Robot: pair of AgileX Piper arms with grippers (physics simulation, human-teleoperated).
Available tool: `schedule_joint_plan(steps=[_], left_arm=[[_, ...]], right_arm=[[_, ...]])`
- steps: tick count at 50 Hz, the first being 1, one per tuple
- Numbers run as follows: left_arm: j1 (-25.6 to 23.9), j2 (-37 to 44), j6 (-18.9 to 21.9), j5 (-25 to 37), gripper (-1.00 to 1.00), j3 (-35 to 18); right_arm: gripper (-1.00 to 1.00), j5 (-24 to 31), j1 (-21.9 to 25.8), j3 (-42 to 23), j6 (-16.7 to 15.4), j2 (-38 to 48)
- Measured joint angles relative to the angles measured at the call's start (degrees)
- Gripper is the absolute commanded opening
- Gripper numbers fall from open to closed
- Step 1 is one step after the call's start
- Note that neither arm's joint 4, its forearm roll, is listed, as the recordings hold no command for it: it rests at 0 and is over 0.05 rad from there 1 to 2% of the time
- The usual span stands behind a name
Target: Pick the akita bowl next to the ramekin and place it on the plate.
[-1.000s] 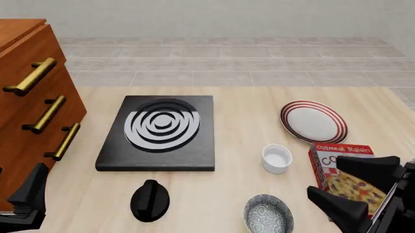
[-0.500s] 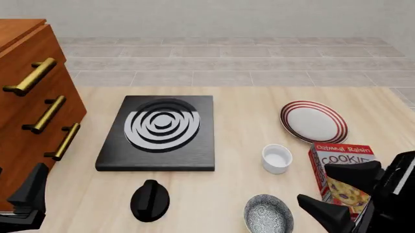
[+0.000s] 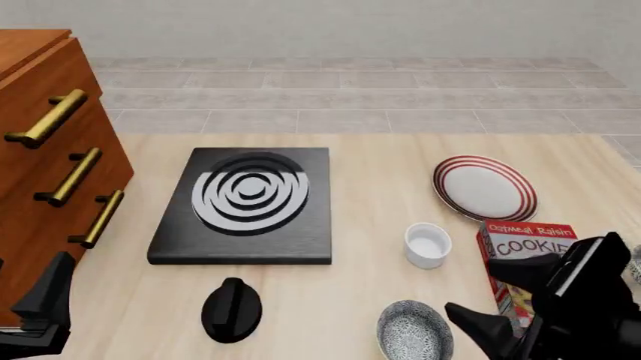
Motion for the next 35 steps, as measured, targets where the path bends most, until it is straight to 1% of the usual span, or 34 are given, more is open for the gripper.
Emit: schedule_joint_plan(steps=[14,35], left_arm=[[0.0,0.0,0.0,0.0,1.00,0.0],[0.0,0.0,0.0,0.0,1.00,0.0]], right_arm=[[1.00,-3.6,-0.9,1.3,-0.4,3.8],[1.00,-9.0,-1.1,0.8,-0.9,12.5]])
